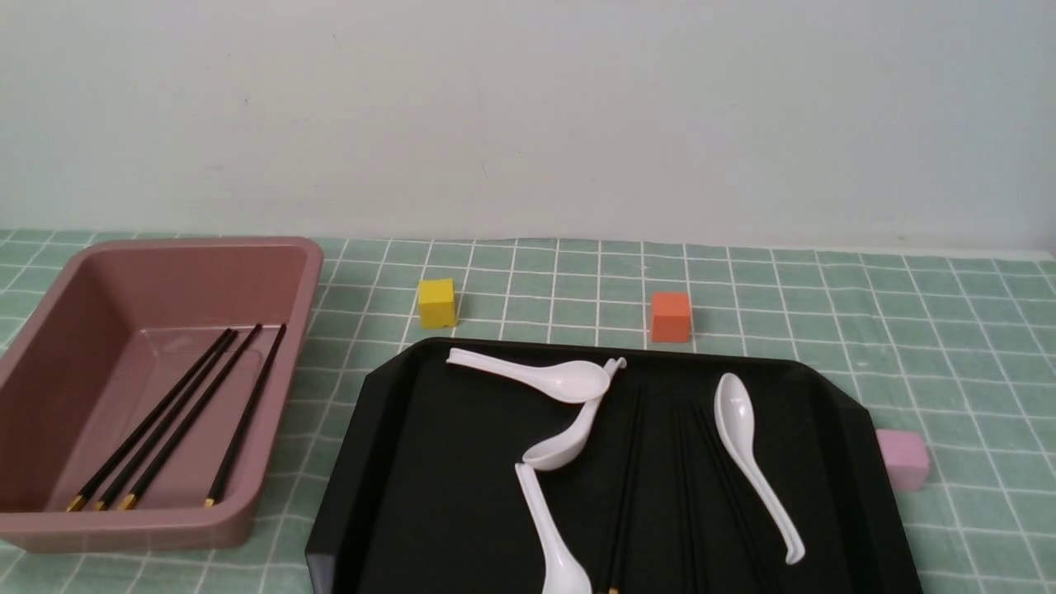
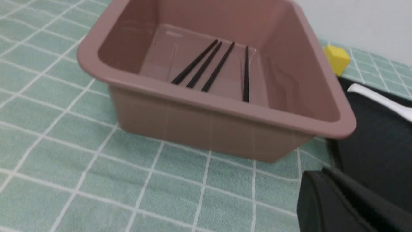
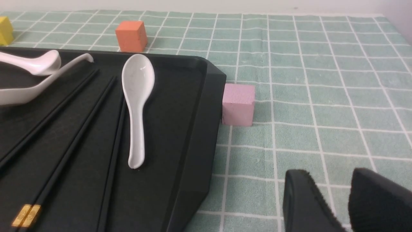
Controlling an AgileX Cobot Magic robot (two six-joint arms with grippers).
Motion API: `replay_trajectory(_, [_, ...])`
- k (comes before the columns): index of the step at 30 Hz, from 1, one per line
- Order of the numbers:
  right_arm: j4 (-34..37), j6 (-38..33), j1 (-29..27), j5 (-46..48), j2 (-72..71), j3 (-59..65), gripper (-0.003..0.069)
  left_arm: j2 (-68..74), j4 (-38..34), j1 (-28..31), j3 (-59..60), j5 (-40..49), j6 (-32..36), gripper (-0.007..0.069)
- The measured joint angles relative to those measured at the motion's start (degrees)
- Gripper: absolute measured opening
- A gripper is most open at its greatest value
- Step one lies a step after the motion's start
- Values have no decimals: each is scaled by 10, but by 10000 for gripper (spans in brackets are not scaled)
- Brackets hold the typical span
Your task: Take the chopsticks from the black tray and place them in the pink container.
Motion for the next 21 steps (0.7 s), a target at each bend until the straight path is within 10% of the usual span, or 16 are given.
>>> replay_trajectory(21, [0, 0, 0, 0, 0, 0, 240, 0, 1, 0, 1, 13, -2, 15])
